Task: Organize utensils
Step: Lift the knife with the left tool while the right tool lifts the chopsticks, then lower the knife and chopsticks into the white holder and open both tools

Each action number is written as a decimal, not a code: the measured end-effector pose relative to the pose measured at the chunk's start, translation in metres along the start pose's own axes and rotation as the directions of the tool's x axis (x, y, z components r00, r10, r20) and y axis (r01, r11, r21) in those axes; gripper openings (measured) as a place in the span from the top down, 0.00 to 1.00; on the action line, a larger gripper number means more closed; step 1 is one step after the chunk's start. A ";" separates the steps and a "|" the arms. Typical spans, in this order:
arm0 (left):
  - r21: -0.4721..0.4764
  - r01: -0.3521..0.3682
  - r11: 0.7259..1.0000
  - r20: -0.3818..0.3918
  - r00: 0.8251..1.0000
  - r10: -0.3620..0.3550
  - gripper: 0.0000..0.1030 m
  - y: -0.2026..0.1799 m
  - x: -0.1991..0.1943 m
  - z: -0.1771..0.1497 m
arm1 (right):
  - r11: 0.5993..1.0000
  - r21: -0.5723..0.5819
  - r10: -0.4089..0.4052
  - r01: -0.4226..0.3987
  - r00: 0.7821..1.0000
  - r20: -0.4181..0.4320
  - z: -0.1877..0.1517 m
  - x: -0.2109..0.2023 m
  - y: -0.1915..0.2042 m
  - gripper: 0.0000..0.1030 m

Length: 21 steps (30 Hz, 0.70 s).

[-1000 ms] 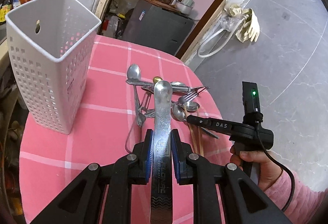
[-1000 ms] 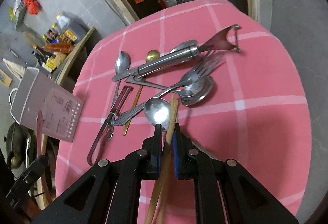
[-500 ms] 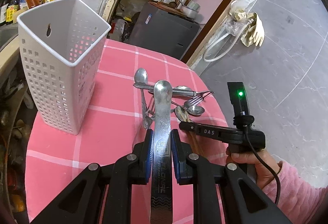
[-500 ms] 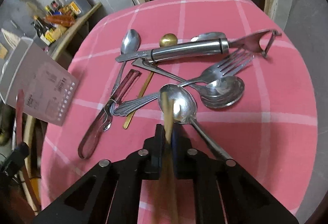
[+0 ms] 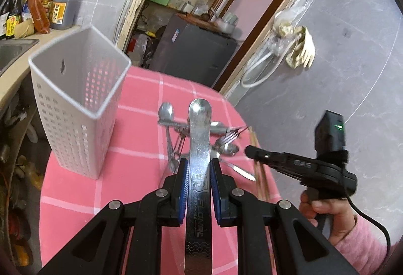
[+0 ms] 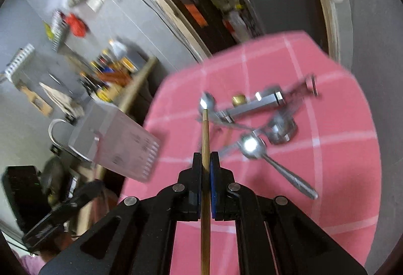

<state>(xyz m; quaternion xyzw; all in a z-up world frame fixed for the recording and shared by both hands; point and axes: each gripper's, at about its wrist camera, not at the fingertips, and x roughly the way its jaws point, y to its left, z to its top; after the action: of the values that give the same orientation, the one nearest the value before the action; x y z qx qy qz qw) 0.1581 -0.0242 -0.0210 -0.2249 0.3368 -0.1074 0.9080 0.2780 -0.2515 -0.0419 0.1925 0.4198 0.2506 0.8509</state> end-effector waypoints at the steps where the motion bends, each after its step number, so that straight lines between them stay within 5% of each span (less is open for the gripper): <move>1: -0.003 0.006 1.000 0.017 1.000 -0.006 0.84 0.000 -0.005 0.005 | 1.000 -0.009 0.019 -0.019 0.999 0.041 0.008 -0.008 0.012 0.95; 7: -0.005 0.028 1.000 0.157 0.987 -0.027 0.84 0.008 -0.037 0.048 | 0.991 -0.063 0.131 -0.119 0.962 0.238 0.043 -0.027 0.065 0.95; 14: -0.023 0.018 1.000 0.329 0.944 -0.009 0.84 0.034 -0.063 0.103 | 0.962 -0.128 0.273 -0.241 0.842 0.466 0.082 -0.013 0.140 0.95; 21: -0.060 0.013 0.998 0.420 0.907 0.014 0.84 0.071 -0.054 0.128 | 0.947 -0.135 0.312 -0.292 0.736 0.601 0.085 0.025 0.175 0.95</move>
<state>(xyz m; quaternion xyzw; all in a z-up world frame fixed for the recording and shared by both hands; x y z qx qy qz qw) 0.2053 0.0994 0.0616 -0.2703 0.1367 -0.0459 0.9519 0.3140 -0.1064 0.0857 0.3155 0.0791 0.3153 0.8915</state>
